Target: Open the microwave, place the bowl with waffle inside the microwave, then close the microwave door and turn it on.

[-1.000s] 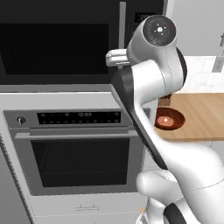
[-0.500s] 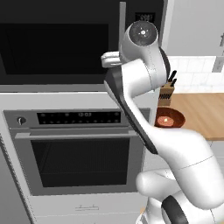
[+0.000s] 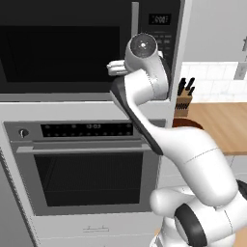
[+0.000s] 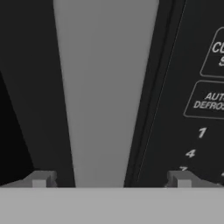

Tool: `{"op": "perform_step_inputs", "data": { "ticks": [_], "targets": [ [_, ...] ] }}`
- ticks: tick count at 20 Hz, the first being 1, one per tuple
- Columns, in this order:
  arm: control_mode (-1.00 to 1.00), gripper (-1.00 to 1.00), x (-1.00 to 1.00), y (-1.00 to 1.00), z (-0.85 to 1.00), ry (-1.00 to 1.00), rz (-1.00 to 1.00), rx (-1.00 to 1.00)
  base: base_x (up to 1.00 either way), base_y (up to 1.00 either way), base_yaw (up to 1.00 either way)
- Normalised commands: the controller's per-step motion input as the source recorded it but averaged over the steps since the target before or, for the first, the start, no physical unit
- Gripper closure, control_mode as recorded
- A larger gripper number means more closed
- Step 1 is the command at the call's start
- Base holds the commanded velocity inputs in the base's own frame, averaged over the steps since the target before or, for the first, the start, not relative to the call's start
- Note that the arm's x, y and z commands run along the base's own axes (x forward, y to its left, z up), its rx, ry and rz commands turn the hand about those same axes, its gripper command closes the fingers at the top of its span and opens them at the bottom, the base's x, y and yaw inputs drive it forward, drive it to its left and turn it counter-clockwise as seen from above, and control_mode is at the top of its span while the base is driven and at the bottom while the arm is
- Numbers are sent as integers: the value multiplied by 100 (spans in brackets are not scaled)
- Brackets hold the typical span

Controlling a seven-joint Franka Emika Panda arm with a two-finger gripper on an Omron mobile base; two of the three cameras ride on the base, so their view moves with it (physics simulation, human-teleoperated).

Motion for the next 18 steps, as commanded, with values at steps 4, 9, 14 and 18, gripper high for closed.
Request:
{"op": "perform_step_inputs", "data": {
  "ticks": [4,9,14,18],
  "targets": [
    [-100,-100,58,19,-20,0,-3,-5,0,0,0],
    [-100,100,56,11,-30,-2,-2,-5,0,0,0],
    [-100,100,73,22,-36,-13,0,-8,0,0,0],
    [-100,100,92,49,-62,-15,0,-1,0,0,0]
  ]
}}
